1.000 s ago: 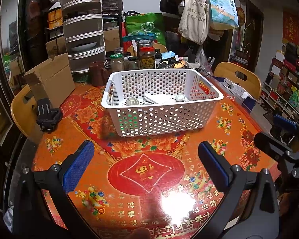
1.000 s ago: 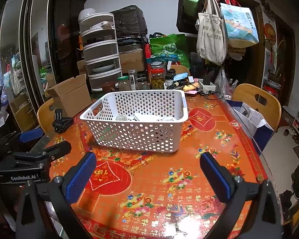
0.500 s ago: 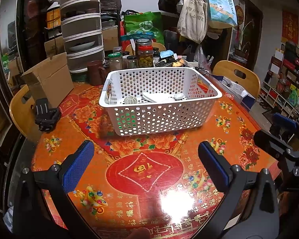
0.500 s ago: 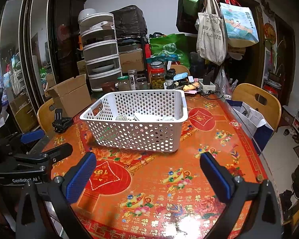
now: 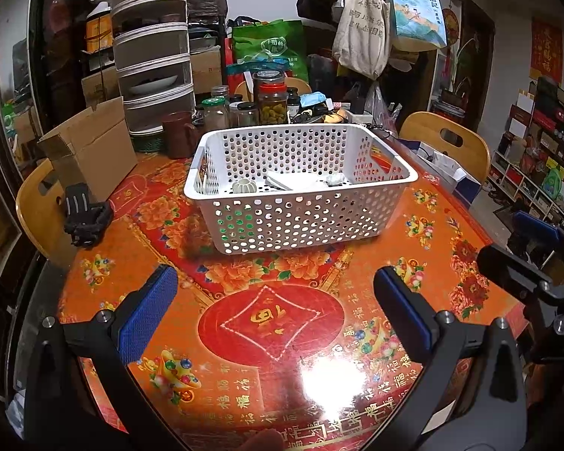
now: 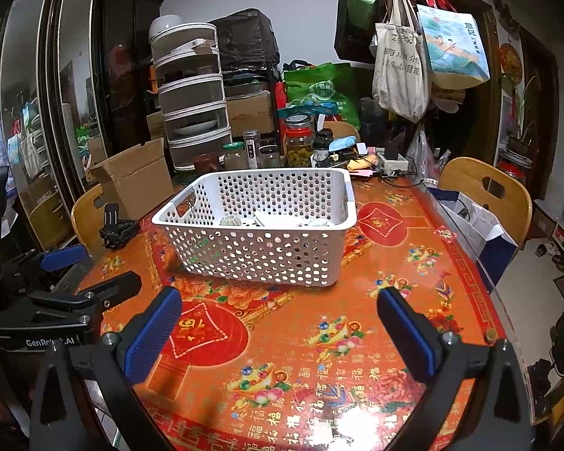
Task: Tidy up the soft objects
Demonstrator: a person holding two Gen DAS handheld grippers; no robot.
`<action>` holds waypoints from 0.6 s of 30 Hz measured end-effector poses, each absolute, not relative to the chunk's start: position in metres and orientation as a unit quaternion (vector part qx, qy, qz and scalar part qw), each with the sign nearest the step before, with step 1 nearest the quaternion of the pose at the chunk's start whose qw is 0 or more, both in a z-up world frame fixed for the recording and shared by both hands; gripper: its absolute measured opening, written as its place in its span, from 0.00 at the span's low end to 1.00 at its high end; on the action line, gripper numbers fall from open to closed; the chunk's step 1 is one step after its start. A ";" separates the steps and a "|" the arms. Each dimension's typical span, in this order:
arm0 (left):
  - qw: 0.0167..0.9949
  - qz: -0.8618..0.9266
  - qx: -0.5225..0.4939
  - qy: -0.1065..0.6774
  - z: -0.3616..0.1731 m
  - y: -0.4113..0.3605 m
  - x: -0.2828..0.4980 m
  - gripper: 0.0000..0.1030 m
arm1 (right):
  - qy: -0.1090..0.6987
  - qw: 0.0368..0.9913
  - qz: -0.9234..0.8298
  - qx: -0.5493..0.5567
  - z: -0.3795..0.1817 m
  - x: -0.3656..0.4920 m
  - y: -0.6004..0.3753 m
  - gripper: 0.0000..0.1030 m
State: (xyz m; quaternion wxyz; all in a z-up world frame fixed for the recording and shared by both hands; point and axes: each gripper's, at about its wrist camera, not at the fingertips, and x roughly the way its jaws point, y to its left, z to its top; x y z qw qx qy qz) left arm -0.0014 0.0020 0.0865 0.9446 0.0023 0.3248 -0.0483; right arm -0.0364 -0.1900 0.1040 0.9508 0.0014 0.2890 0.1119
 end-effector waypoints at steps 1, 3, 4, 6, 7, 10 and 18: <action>0.944 -0.049 0.003 0.325 0.086 0.002 -0.002 1.00 | 0.289 0.951 0.112 0.002 0.104 -0.036 -0.190 1.00; 0.944 -0.049 0.002 0.325 0.086 0.002 -0.001 1.00 | 0.290 0.951 0.112 0.002 0.104 -0.037 -0.190 1.00; 0.944 -0.049 0.002 0.325 0.085 0.002 -0.002 1.00 | 0.290 0.951 0.113 0.001 0.103 -0.037 -0.190 1.00; 0.944 -0.050 0.003 0.325 0.084 0.001 -0.002 1.00 | 0.290 0.950 0.113 0.002 0.103 -0.037 -0.190 1.00; 0.944 -0.050 0.003 0.325 0.084 0.002 -0.002 1.00 | 0.290 0.950 0.113 0.002 0.103 -0.037 -0.190 1.00; 0.944 -0.050 0.003 0.326 0.084 0.002 -0.002 1.00 | 0.290 0.950 0.115 0.001 0.102 -0.038 -0.189 1.00; 0.947 -0.058 0.005 0.316 0.081 0.005 0.000 1.00 | 0.292 0.949 0.120 0.003 0.096 -0.035 -0.190 1.00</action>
